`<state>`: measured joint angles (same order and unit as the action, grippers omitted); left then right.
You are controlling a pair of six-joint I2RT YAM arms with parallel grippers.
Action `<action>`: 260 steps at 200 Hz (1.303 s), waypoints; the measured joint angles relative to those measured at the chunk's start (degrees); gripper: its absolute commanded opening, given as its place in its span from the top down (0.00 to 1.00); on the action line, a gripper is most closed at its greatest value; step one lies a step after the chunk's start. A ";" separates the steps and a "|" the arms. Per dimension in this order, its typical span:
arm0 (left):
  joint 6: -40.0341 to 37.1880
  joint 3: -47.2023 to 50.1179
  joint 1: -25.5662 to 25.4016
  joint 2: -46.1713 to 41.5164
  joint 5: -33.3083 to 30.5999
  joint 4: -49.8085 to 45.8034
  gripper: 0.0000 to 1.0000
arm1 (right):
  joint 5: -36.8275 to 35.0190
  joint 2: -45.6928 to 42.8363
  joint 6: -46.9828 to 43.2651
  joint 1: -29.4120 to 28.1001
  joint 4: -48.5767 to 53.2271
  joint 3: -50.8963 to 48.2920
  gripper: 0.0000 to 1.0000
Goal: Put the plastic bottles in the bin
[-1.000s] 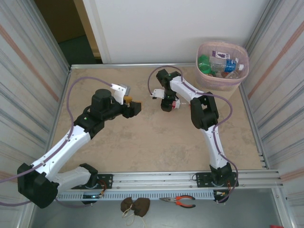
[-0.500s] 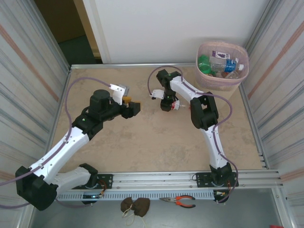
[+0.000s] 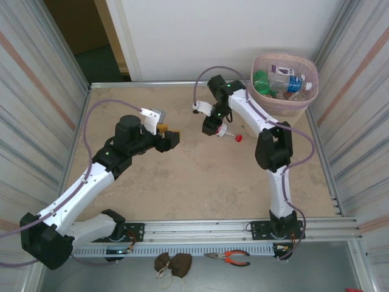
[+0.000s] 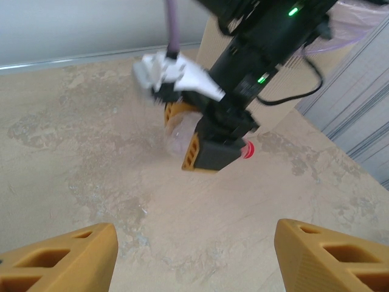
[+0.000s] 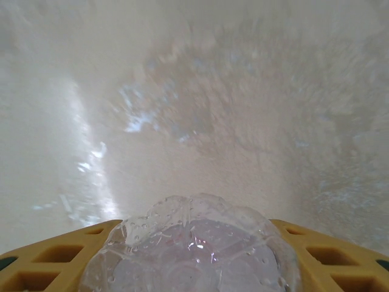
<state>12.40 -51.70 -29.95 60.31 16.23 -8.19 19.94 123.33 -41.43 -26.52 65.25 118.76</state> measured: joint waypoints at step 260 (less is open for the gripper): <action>2.84 0.81 0.02 7.61 2.16 5.35 0.31 | 15.30 -39.28 96.43 43.52 -70.23 -31.78 0.65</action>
<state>15.25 -50.89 -29.93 67.92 18.39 -2.83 35.24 84.05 55.00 16.99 -4.97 86.98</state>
